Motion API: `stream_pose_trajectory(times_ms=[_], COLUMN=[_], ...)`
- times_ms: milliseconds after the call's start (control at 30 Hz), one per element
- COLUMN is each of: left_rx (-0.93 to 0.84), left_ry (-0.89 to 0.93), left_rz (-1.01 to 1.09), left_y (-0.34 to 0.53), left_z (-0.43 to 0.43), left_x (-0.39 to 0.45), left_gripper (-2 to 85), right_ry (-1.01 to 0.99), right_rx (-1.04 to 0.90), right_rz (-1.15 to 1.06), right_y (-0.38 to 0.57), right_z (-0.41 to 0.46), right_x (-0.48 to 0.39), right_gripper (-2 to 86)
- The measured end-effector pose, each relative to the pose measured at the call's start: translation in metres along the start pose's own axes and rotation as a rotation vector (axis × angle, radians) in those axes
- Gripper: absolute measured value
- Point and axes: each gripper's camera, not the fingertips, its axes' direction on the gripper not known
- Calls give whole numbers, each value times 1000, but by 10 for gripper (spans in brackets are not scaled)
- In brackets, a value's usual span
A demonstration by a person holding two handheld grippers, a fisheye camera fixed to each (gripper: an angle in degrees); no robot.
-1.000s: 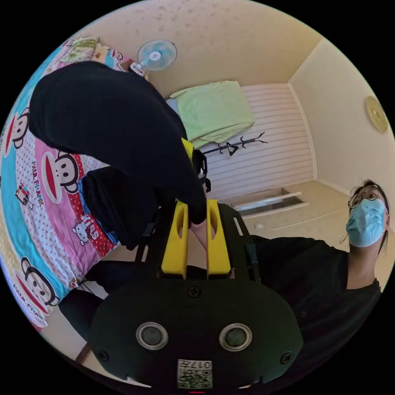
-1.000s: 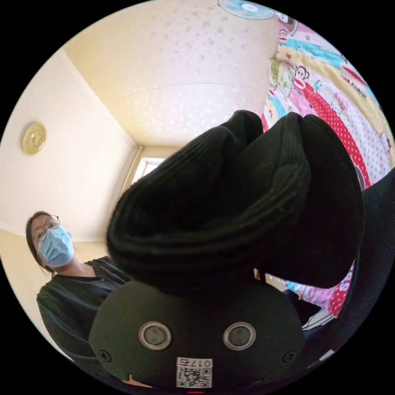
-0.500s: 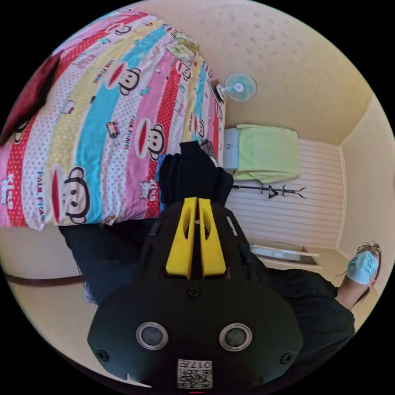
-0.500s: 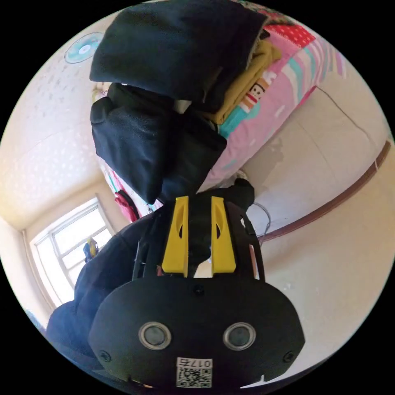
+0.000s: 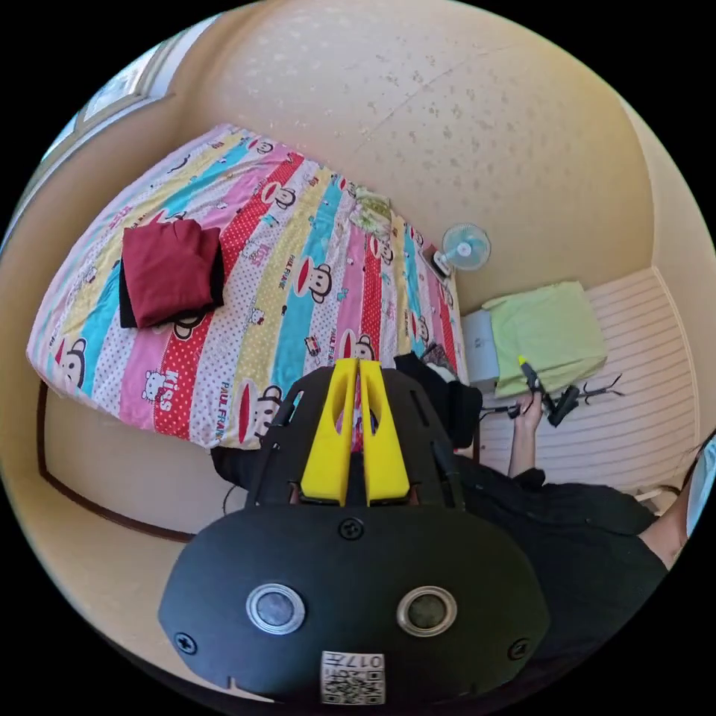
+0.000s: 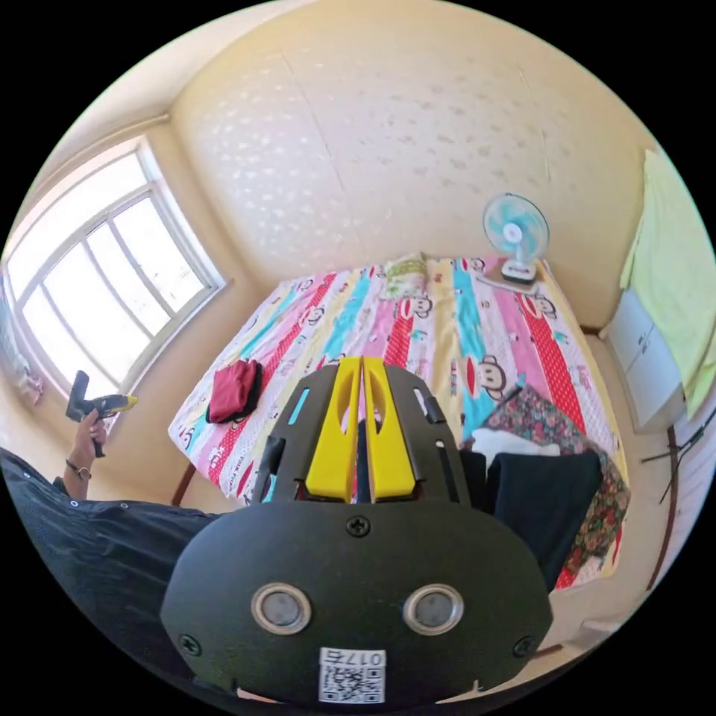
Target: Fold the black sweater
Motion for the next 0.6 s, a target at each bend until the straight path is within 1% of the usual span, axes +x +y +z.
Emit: stream_pose_trajectory(times_ms=[33,67,100,133,167,200,233,267,333,400,500,567,600], left_rx=[-44,-120,-189,-225,-297,-356,-378,-411,-429,-434,-411,-389,-355], left_ry=[-31,-102,-172,-200,-233,-245,-249,-256,-279,-332,-441,-439,-411], left_rz=[10,15,14,16,23,30,31,28,18,30,25,3,-14], left_y=[-2,-3,-3,-3,-3,-4,-4,-6,-11,-23,-46,-64,-77], left_z=[4,10,17,20,27,32,33,33,24,3,-37,-68,-92], left_x=[7,19,29,33,40,45,46,50,55,65,73,74,74], left_gripper=[-10,-10,-10,-10,-10,-10,-10,-10,-10,-10,-10,-10,-10], right_ry=[-8,3,14,38,45,41,11,-39,-91,-107,-258,-368,-376], right_rx=[50,93,113,154,184,191,179,140,53,49,233,408,453], right_rz=[-71,-132,-150,-159,-157,-157,-185,-236,-294,-299,-252,-279,-301], right_y=[1,6,10,18,28,33,41,49,57,64,76,89,93], right_z=[-8,-13,-15,-17,-18,-18,-15,-12,-9,-17,-54,-87,-95], right_x=[-18,-33,-38,-45,-48,-48,-48,-48,-50,-50,-38,-35,-37], right_gripper=[4,4,4,4,4,3,3,3,3,3,4,4,4])
